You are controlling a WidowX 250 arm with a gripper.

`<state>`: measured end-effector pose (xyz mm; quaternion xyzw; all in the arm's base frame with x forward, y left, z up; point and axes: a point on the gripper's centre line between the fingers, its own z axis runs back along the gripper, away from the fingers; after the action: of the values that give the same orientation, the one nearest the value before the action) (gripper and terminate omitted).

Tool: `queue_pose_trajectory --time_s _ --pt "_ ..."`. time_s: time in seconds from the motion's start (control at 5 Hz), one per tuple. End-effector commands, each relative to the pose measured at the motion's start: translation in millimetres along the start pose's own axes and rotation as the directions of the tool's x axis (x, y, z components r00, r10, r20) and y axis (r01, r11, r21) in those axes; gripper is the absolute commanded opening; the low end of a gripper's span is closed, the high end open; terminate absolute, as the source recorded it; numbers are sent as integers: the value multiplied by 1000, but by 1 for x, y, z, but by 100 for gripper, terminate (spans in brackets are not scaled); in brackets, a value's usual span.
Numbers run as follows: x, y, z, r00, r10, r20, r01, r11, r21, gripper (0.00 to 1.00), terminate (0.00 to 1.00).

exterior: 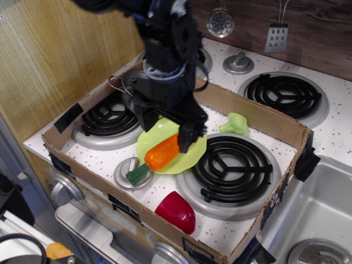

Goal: Take carrot off plate

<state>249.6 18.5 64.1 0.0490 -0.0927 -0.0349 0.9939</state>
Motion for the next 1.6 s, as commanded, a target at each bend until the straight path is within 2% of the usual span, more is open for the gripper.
queue_pose_trajectory --time_s 0.0,0.4,0.8,1.0,1.2,1.4 --pt "-7 18 -6 993 -38 110 36 999 24 100 0" --pt "-13 23 -19 992 -29 123 28 1000 11 100 0" --pt "-13 24 -35 996 9 92 -3 997 -72 100 0" --pt "-12 26 -42 998 32 61 -24 991 -131 100 0" --pt "-10 26 -45 998 26 55 -17 987 -162 0 0" --pt "-4 28 -39 999 28 47 -21 989 -146 0 0"
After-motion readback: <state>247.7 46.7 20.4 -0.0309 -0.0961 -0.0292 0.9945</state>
